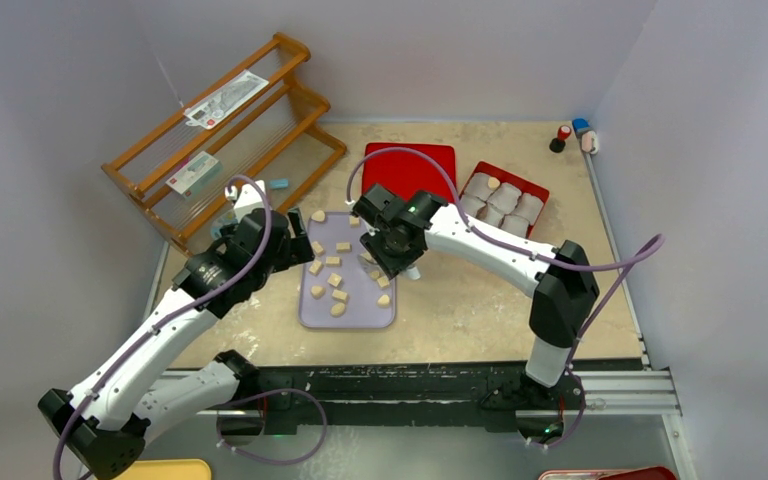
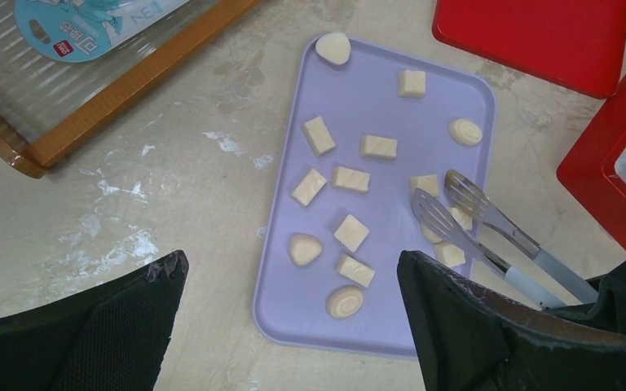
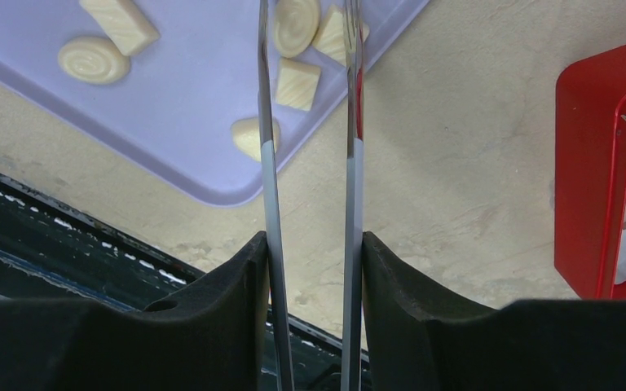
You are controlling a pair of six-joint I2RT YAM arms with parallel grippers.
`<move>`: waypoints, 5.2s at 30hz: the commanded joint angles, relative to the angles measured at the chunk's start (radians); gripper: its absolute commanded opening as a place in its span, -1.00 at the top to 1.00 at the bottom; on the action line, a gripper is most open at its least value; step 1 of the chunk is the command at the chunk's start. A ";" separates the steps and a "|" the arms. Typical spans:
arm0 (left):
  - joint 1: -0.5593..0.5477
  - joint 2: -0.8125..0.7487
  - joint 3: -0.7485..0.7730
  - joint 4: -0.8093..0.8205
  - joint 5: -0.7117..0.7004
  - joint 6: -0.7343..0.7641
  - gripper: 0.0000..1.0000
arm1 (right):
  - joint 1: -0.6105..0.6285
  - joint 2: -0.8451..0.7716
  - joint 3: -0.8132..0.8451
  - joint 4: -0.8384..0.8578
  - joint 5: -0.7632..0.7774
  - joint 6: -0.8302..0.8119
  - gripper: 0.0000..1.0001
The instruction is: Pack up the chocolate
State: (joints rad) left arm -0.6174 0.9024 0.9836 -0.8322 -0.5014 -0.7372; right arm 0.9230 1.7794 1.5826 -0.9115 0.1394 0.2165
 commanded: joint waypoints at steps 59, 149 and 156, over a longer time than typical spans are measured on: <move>0.000 0.016 -0.006 0.033 -0.005 0.033 -1.00 | 0.026 -0.017 0.095 -0.016 0.083 0.032 1.00; 0.000 0.036 -0.010 0.036 0.001 0.023 -1.00 | 0.026 -0.036 -0.093 0.131 0.099 0.015 1.00; 0.000 0.038 -0.009 0.036 0.001 0.027 -1.00 | 0.026 -0.009 -0.123 0.131 0.082 0.020 0.36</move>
State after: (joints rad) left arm -0.6174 0.9390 0.9684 -0.8238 -0.5014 -0.7189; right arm 0.9428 1.7908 1.4651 -0.7773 0.2184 0.2420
